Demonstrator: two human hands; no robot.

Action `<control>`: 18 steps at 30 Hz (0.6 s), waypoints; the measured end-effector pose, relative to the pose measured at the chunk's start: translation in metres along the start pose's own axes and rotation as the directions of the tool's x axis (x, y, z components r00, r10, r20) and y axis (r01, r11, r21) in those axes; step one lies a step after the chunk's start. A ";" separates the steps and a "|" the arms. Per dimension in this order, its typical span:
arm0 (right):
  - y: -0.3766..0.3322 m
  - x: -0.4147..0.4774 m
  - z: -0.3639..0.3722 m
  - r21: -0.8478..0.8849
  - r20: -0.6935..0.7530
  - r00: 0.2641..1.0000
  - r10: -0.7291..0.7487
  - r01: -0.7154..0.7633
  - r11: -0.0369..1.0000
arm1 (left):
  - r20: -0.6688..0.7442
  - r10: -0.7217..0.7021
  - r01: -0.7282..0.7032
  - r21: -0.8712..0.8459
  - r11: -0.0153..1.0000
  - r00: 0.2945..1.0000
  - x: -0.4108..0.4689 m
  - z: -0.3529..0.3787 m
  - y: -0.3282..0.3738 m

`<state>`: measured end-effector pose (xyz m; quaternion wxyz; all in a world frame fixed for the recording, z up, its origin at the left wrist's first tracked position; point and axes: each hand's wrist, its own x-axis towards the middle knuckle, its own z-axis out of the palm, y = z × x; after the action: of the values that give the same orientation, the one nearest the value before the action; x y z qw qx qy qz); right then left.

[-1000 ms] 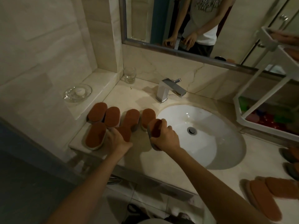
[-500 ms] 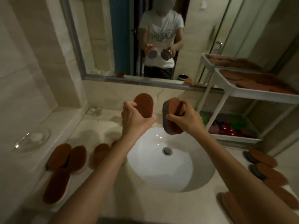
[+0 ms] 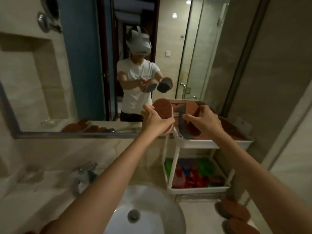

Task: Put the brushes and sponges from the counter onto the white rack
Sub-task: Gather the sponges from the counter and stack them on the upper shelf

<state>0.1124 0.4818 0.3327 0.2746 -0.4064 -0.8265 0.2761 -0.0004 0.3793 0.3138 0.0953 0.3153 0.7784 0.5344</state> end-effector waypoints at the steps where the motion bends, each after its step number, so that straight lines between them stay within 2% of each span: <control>1: 0.006 0.014 -0.006 0.019 -0.002 1.000 0.015 -0.015 1.000 | 0.022 -0.025 0.025 0.003 1.000 0.999 0.012 0.008 0.007; 7: 0.045 0.096 -0.025 -0.063 0.037 0.996 0.084 -0.082 0.995 | 0.101 -0.131 0.115 0.147 0.982 0.986 0.074 0.066 0.033; 14: 0.079 0.143 -0.003 -0.070 0.144 0.989 0.013 -0.002 0.998 | 0.076 -0.170 0.146 0.248 0.958 0.983 0.103 0.107 0.023; 18: 0.096 0.150 0.006 -0.075 0.222 0.970 0.095 -0.080 0.994 | 0.061 -0.215 0.191 0.269 0.944 0.975 0.111 0.110 0.008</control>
<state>0.0801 0.6540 0.2973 0.1533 -0.4173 -0.8423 0.3048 -0.0304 0.5316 0.2968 0.1423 0.2669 0.8654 0.3995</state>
